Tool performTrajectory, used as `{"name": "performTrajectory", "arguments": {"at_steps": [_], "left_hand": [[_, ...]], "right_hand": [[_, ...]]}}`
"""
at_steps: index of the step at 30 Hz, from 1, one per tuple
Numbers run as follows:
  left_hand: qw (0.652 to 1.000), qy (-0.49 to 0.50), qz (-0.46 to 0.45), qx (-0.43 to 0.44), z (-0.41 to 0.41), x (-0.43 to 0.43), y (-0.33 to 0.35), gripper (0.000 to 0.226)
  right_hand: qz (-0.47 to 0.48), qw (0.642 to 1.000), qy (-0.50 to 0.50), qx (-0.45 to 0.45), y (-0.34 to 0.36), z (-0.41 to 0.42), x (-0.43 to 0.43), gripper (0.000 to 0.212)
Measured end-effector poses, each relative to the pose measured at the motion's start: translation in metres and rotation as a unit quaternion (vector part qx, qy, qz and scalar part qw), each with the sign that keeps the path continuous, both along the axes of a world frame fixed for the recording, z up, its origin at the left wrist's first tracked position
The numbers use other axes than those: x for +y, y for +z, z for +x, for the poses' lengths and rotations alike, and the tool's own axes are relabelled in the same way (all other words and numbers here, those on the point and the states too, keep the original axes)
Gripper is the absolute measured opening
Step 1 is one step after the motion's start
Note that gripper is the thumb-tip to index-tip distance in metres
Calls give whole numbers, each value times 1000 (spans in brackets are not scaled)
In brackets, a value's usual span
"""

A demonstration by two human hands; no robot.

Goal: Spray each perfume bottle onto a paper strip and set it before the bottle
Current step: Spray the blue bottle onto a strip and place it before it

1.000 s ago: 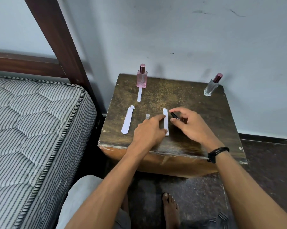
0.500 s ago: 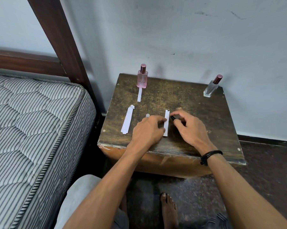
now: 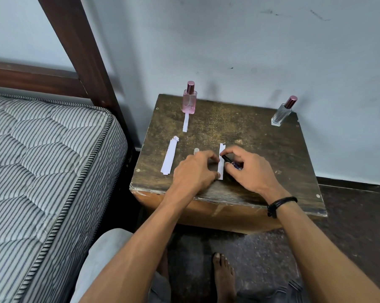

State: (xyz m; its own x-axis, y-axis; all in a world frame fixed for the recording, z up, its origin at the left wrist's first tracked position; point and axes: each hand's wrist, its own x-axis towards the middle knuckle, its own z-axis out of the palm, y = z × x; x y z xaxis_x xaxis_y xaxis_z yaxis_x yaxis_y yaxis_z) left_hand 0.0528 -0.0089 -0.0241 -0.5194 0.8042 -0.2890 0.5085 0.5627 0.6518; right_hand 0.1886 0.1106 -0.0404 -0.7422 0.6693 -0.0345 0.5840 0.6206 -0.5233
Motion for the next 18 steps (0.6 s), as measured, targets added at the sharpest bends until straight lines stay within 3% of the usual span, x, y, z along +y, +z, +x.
{"name": "performTrajectory", "arguments": {"at_steps": [18], "left_hand": [[1000, 4, -3, -20, -1, 4, -12, 38]], "right_hand": [[118, 993, -17, -1, -10, -7, -8, 24]]}}
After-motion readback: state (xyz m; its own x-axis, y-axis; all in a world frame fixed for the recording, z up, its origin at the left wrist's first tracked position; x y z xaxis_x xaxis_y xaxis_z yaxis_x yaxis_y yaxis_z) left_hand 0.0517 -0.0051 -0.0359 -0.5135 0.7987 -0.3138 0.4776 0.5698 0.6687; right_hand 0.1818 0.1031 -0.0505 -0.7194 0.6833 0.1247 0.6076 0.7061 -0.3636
